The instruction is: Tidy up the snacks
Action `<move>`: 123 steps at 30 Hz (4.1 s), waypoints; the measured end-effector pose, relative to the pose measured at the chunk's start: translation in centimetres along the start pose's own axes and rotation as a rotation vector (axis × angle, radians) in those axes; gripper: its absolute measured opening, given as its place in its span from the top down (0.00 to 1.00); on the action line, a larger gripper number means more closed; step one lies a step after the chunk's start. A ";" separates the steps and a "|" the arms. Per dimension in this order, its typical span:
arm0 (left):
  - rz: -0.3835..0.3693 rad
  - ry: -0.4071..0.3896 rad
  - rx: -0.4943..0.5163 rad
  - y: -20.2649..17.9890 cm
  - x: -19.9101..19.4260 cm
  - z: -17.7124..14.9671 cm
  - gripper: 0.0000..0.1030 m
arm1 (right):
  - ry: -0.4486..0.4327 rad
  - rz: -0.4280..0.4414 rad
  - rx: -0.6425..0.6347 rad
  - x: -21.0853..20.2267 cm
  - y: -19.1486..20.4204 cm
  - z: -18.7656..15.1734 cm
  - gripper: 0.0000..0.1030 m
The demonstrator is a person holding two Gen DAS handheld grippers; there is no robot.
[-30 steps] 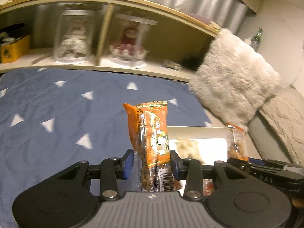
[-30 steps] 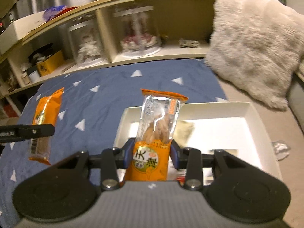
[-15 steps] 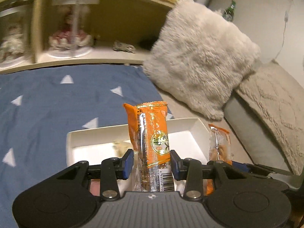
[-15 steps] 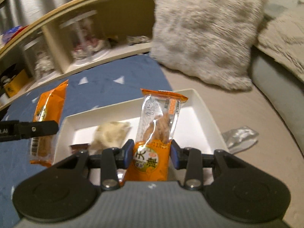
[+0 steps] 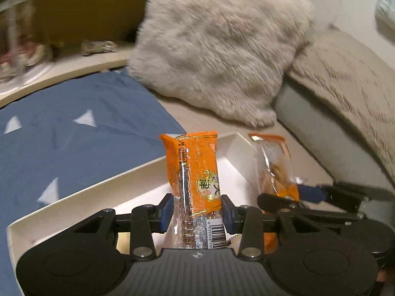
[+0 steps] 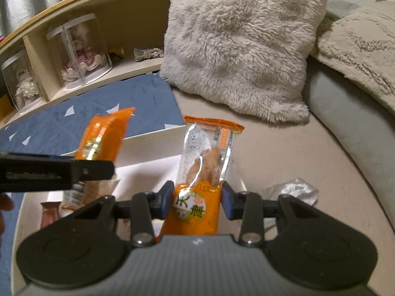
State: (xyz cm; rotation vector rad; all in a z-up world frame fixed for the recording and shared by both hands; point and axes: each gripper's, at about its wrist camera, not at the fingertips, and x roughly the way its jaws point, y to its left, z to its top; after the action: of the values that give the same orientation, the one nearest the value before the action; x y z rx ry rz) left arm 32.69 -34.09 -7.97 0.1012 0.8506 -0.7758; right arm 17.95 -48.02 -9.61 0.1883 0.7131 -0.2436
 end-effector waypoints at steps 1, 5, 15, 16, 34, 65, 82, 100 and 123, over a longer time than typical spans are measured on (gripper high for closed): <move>-0.008 0.013 0.022 0.0 0.7 -0.1 0.59 | -0.003 0.001 -0.007 0.3 0.0 0.0 0.56; 0.001 0.039 0.105 0.2 2.6 -0.4 0.59 | -0.013 -0.009 -0.072 1.8 0.2 -0.2 0.55; -0.014 0.113 0.211 0.8 2.8 -0.8 0.59 | 0.021 -0.034 -0.236 4.4 1.3 -1.0 0.55; -0.016 0.125 0.233 0.7 2.6 -1.2 0.59 | 0.031 -0.015 -0.237 4.4 1.3 -1.0 0.55; 0.035 0.175 0.262 -0.3 2.6 -1.9 0.58 | 0.111 0.025 -0.059 3.5 -0.3 -0.2 0.52; 0.145 0.015 0.034 0.1 -7.9 -2.8 0.00 | 0.021 -0.020 0.003 -3.2 1.6 -0.1 0.15; 0.201 -0.084 -0.103 -0.2 -17.8 -6.4 0.00 | -0.017 -0.050 0.020 -10.9 3.9 -1.2 0.01; 0.299 -0.173 -0.118 -2.6 -28.3 -12.3 0.00 | -0.050 0.001 0.009 -21.4 7.2 -5.2 0.01; 0.396 -0.260 -0.140 -4.8 -35.7 -19.7 0.00 | -0.135 0.029 -0.049 -31.8 10.4 -11.7 0.01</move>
State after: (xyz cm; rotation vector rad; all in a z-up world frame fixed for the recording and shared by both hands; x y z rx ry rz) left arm 2.44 -9.66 5.12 0.0406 0.6081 -0.3459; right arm -9.55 -30.19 3.76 0.1343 0.5813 -0.2088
